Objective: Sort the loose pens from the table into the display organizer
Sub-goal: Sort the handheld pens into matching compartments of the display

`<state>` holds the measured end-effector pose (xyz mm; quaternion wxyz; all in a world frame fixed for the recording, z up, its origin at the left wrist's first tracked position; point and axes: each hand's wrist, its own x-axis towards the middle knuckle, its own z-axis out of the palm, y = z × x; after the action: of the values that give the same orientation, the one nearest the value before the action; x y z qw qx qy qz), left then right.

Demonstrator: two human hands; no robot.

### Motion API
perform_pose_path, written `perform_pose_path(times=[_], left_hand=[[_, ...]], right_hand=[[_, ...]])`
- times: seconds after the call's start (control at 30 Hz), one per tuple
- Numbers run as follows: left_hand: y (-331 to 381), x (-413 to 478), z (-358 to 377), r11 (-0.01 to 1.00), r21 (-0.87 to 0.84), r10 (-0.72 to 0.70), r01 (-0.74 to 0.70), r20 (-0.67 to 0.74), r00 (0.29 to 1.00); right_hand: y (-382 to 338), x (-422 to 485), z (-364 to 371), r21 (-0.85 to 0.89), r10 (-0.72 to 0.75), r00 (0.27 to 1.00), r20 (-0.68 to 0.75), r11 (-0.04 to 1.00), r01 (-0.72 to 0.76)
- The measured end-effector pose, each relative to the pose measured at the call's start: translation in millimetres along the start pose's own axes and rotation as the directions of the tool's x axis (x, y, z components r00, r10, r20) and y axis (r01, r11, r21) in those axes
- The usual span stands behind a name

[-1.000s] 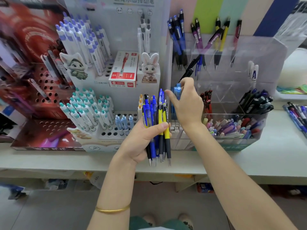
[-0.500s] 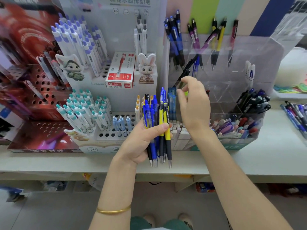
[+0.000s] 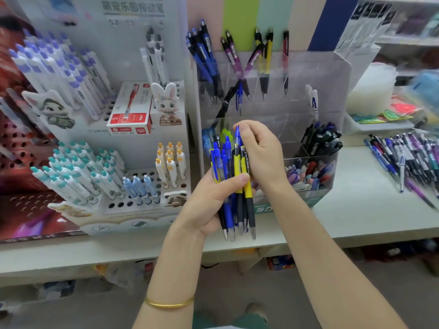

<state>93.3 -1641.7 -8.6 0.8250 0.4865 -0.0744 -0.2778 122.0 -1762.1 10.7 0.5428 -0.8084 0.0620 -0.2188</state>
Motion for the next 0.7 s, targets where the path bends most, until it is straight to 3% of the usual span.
perform_pose_path(times=[0.13,0.3,0.4,0.5,0.7], left_hand=[[-3.8,9.2,16.7,0.999,-0.052,-0.013,0.014,0.004,1.0],[-8.7,23.7,36.9,0.998,-0.066,0.001,-0.005,-0.056,0.998],[-6.1,34.1,49.3,0.996,-0.058,0.068,-0.073,-0.076,0.995],[-5.1,41.8,63.9,0.991,-0.012,0.135,-0.137,-0.078,0.988],[-5.9,53.0,81.3,0.99,-0.02,0.138,-0.14,-0.081,0.987]], right_hand=[[3.0,4.2,-15.7,0.027,0.057,0.998,-0.033,0.998,-0.057],[6.7,9.8,-38.6,0.131,0.171,0.984,0.052,0.975,-0.177],[5.4,13.1,-56.9,0.024,0.181,0.983,0.042,0.983,-0.182],[2.4,17.0,-75.9,-0.047,0.215,0.963,0.164,0.976,-0.21],[6.3,30.0,-106.9,0.078,0.245,0.92,0.306,0.957,-0.28]])
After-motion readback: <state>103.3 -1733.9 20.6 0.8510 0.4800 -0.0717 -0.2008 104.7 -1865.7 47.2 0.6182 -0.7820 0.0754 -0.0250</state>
